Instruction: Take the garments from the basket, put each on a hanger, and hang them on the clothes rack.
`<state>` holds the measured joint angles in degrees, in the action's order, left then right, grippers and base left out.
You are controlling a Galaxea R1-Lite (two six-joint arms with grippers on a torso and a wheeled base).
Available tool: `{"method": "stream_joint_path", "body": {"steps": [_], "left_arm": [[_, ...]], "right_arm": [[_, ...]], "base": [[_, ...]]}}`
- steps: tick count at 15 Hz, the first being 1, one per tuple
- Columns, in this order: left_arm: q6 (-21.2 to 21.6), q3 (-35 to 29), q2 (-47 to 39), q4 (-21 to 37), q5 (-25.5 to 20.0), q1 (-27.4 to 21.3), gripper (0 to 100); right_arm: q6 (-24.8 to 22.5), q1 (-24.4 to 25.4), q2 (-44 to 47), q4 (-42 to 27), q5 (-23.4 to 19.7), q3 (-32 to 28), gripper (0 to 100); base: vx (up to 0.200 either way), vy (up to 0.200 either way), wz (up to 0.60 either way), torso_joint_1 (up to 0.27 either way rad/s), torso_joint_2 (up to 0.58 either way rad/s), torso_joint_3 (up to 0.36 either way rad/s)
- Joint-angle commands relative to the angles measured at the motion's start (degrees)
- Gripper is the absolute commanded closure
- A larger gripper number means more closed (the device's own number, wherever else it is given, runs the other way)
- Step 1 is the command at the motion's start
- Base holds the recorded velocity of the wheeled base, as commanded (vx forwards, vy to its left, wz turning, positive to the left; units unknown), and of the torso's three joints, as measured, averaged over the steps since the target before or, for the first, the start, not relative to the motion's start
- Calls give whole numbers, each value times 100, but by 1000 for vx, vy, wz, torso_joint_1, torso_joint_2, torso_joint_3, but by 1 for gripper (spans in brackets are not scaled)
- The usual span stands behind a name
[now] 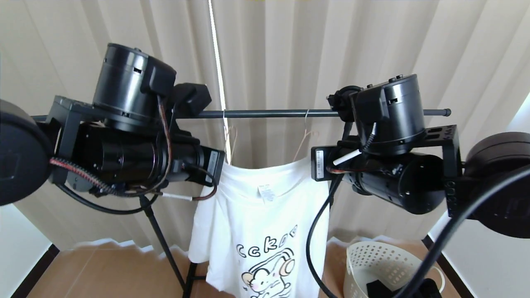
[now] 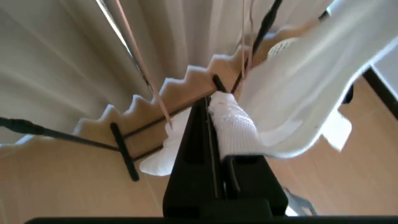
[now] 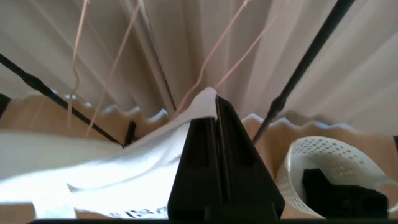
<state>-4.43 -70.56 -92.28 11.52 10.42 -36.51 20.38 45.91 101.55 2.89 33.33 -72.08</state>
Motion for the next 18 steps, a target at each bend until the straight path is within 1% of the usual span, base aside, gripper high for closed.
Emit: {"method": "stream_joint_path", "body": {"steps": [1,3,5,6,8,10,12,15,18], "left_arm": [[29,649,404,17,153,-524,100],[21,1106,395,-9,153,-910,100],[-76,1273,360,-36,118,-1271,100],[-261,1238,281,-53,100,-1491,100],[-770,1027,35,-185,91,-1825,100],[-1201,657,-220,-299,65,-1930,100],[-1491,297,-431,-326,65,-1939,100],[-1579,227,-475,-317,83,-1930,100],[-1535,447,-440,-264,144,-1877,100]], "right_arm": [[97,-29,515,388,-2,-148,100],[115,-3,673,924,7,-183,100],[229,41,788,1232,-2,-218,100],[326,120,849,1328,7,-298,100],[467,199,919,1381,7,-377,100],[537,225,937,1399,-2,-403,100],[537,234,937,1399,-2,-403,100],[537,225,884,1390,-11,-403,100],[528,129,805,1381,-2,-385,100]], "base": [[0,0,0,0,0,0],[0,0,0,0,0,0],[0,0,0,0,0,0],[0,0,0,0,0,0],[0,0,0,0,0,0],[0,0,0,0,0,0],[0,0,0,0,0,0],[0,0,0,0,0,0],[0,0,0,0,0,0]]}}
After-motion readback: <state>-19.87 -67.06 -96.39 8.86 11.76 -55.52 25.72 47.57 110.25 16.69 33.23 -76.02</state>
